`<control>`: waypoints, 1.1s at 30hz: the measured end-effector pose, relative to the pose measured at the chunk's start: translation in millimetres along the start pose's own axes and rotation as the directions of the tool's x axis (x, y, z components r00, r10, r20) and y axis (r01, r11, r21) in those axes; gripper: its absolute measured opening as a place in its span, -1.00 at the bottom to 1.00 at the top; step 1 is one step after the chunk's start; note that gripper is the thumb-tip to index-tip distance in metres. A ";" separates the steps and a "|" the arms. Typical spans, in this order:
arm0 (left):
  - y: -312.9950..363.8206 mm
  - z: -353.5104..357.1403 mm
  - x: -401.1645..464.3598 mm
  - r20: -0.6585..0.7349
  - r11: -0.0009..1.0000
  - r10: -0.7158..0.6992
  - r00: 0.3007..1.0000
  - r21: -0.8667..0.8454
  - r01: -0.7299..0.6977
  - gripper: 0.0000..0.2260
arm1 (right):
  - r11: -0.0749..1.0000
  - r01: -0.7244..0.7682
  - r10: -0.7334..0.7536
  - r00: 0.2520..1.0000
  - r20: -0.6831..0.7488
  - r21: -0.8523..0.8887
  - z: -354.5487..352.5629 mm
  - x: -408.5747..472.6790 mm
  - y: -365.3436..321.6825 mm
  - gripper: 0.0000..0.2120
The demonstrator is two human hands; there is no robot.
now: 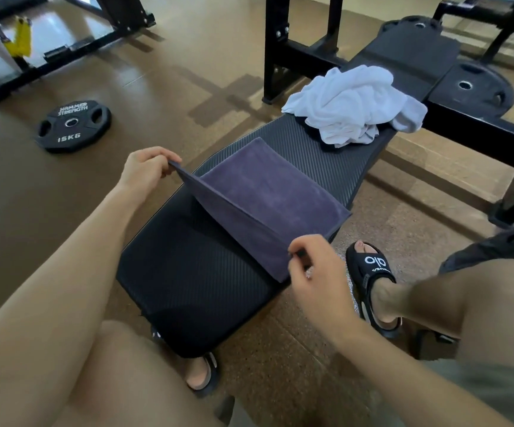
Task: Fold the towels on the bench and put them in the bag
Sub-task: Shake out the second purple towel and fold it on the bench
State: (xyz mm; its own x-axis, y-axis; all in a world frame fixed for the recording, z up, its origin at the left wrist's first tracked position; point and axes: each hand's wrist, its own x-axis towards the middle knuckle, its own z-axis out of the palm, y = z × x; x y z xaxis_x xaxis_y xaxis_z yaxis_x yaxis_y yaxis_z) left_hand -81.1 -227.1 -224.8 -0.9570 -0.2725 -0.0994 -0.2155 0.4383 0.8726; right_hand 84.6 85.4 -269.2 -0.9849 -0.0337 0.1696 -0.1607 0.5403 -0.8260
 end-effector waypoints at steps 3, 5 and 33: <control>31.6 23.5 24.1 0.097 0.993 0.058 0.994 0.094 -0.067 -0.74 | 0.990 -0.123 0.129 0.987 -0.095 0.067 -17.5 25.0 13.5 -0.79; 48.6 45.8 41.8 0.174 0.975 0.084 0.981 0.187 -0.117 -0.77 | 0.975 -0.198 0.211 0.968 -0.133 0.104 -25.4 39.4 27.3 -0.77; 27.5 158.5 98.1 0.251 0.728 0.299 0.921 0.564 -0.390 -0.88 | 0.873 -0.445 0.477 0.863 -0.164 0.200 -35.4 98.6 93.3 -0.80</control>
State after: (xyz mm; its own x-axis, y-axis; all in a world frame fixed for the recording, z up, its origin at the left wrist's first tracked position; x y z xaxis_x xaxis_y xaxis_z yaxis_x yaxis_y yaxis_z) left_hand -211.6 -106.1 -286.3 -0.9942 0.0949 0.0497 0.1069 0.9086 0.4038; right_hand -25.2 162.2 -310.5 -0.9165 0.3668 -0.1596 0.2849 0.3185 -0.9041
